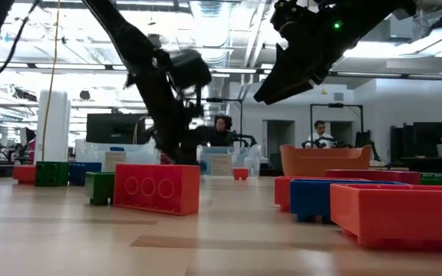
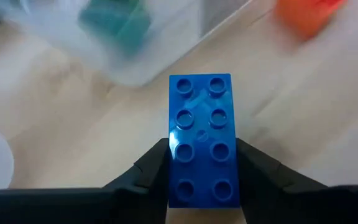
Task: Sort blocks
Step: Put the blue game piece into the left transparent bin
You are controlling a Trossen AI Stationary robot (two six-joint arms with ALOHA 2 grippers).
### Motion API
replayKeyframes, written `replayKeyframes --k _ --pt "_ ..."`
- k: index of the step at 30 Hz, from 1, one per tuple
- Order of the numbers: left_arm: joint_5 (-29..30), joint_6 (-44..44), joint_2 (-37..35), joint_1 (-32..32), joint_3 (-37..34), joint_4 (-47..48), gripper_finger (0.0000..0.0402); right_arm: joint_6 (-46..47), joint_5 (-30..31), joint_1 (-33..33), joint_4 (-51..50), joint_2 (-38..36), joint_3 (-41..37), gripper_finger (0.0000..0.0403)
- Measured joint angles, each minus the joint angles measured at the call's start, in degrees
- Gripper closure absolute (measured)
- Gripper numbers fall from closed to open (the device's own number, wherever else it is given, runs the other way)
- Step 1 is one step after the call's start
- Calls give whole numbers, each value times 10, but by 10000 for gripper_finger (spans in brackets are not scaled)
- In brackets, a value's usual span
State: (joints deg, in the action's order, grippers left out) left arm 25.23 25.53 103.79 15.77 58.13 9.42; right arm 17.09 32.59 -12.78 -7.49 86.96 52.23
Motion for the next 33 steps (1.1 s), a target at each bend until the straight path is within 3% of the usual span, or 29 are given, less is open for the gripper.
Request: replayKeyframes --k 8,15,23,31,33 --pt "11 -16 -165 -6 1 152 270 4 0 -3 -10 0 0 127" --pt "119 -13 -268 35 2 291 270 4 0 -3 -1 0 0 127" --pt "71 -80 -236 178 -33 298 270 4 0 -3 6 0 0 127" --pt "60 -134 -203 256 -33 285 270 4 0 -4 5 0 0 127" --pt "34 -138 -202 275 -33 302 270 4 0 -5 5 0 0 127"
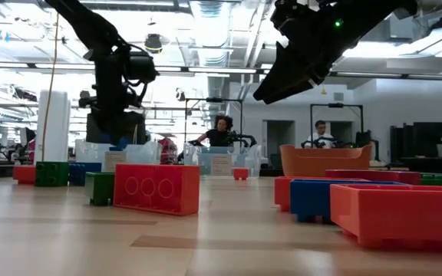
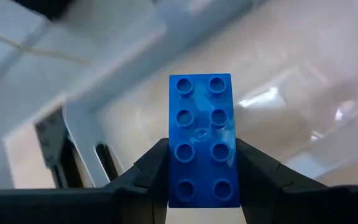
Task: Sort blocks
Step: Put the blue game piece into the left transparent bin
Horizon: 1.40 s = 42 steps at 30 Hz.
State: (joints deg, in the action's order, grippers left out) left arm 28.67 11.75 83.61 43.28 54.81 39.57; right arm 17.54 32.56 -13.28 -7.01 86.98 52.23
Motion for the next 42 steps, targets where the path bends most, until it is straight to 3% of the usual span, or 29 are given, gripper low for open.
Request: replayKeyframes --k 3,7,18,23,35,39,42 --pt "-17 -2 0 17 0 33 270 0 0 -2 0 0 0 127" --pt "3 -3 0 25 8 84 269 0 0 -2 2 0 0 127" --pt "-1 -36 0 19 4 37 267 0 0 -2 2 0 0 127" --pt "-2 -49 0 40 -5 -5 245 0 0 -2 2 0 0 127" --pt "-19 -84 0 45 6 12 193 0 0 -2 2 0 0 127" --pt "-20 -106 -10 25 44 46 184 0 0 -2 1 0 0 127" --pt "-67 -122 -30 -17 64 77 183 0 0 -2 -4 0 0 127"
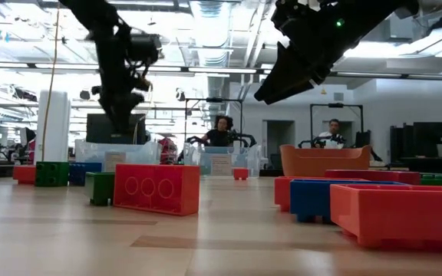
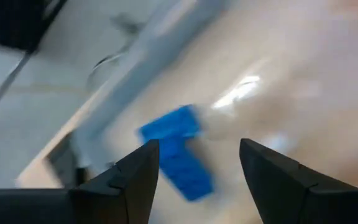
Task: Sort blocks
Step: Put the blue game piece into the left transparent bin
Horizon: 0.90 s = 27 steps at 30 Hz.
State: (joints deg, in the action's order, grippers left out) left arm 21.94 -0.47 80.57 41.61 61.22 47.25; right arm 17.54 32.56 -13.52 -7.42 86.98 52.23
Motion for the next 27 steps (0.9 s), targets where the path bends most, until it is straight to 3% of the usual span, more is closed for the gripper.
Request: replayKeyframes --k 3,8,13,16,20,27 --pt "-53 -31 -22 -71 -9 45 183 0 0 0 -11 0 0 127" --pt "-69 -57 -47 -249 -33 163 182 -9 0 0 -28 0 0 127" --pt "-68 -18 -56 -423 -51 159 182 -9 0 0 -28 0 0 127" --pt "-66 -4 -45 -495 -51 142 182 -9 0 0 -27 0 0 127" --pt "-69 3 -15 -533 -51 103 182 -10 0 1 -13 0 0 127" --pt "-72 -17 66 -534 -51 45 182 -6 0 1 -2 0 0 127"
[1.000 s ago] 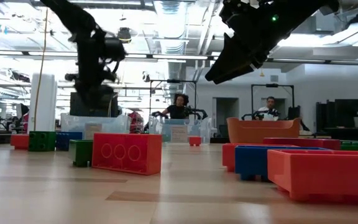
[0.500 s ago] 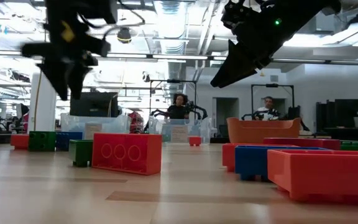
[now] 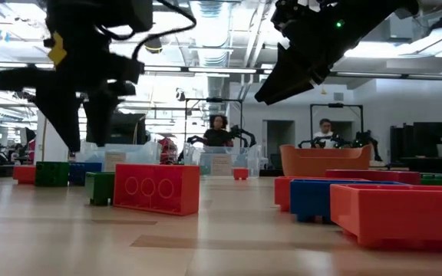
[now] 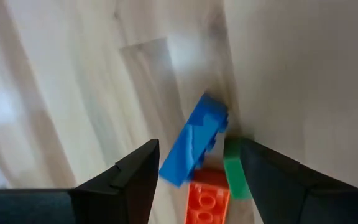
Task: Sort blocks
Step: Put the blue game piece into the left transparent bin
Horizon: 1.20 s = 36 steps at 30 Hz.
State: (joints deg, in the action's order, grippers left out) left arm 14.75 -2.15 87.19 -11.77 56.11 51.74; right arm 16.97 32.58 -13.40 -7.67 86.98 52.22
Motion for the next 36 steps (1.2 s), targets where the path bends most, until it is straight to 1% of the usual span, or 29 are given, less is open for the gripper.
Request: replayKeyframes --k 7,15,17,19,21,25,27,32,36 --pt "-7 -46 50 4 8 -1 182 6 0 -9 0 0 0 127" --pt "-24 -72 91 29 8 -20 183 6 0 -8 0 0 0 127" --pt "-26 -79 103 33 8 -18 189 6 0 -8 0 0 0 127" --pt "-29 -85 113 36 8 -17 204 6 0 -8 0 0 0 127" --pt "-32 -95 118 38 9 -17 227 6 0 -8 0 0 0 127" --pt "-26 -108 120 37 11 -11 292 5 0 -6 0 0 0 127" --pt "-9 -111 117 40 17 4 320 5 0 -3 0 0 0 127" --pt "41 -111 68 64 32 18 320 6 0 -5 0 0 0 127" --pt "82 -109 -2 117 32 23 320 6 0 -9 0 0 0 127"
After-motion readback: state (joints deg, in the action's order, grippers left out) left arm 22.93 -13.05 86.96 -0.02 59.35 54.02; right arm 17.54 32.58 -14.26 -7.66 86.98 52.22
